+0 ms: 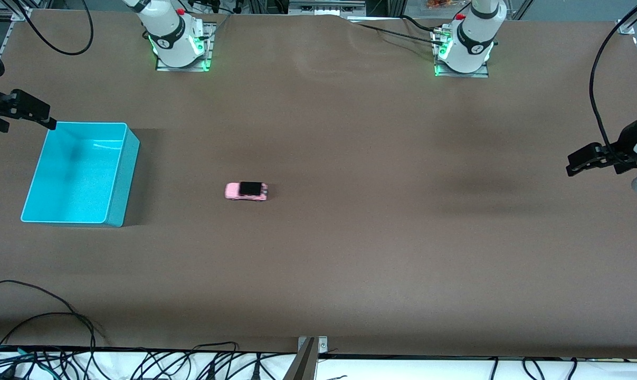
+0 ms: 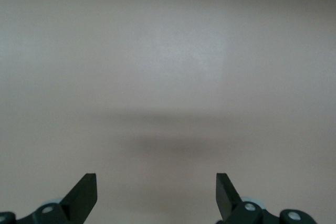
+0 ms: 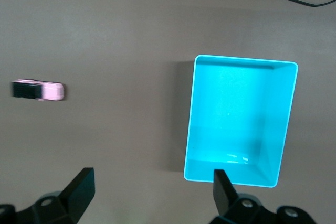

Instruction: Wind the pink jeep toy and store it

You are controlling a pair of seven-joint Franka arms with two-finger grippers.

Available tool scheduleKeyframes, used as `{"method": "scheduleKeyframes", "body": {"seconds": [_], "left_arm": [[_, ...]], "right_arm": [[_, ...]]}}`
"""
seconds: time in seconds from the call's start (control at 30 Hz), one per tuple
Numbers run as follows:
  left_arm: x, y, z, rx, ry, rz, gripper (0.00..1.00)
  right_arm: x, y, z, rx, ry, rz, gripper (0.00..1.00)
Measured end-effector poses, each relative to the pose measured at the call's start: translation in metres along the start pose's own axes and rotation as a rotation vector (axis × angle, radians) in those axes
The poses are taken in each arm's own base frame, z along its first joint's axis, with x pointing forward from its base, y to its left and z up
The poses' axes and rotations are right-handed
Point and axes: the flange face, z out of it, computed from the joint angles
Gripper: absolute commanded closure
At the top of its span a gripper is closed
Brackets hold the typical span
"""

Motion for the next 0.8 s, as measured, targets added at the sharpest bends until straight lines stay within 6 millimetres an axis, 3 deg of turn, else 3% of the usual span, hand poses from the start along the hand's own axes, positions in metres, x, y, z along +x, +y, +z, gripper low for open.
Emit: {"method": "scheduleKeyframes", "body": {"seconds": [0.3, 0.8], "left_arm": [[-0.015, -0.025, 0.003, -0.033, 0.025, -0.050, 0.00], [-0.022, -0.021, 0.000, -0.110, 0.033, -0.065, 0.00]], "right_arm": [[0.000, 0.000, 0.000, 0.000, 0.000, 0.000, 0.00], [0.000, 0.000, 0.000, 0.000, 0.000, 0.000, 0.00]]}}
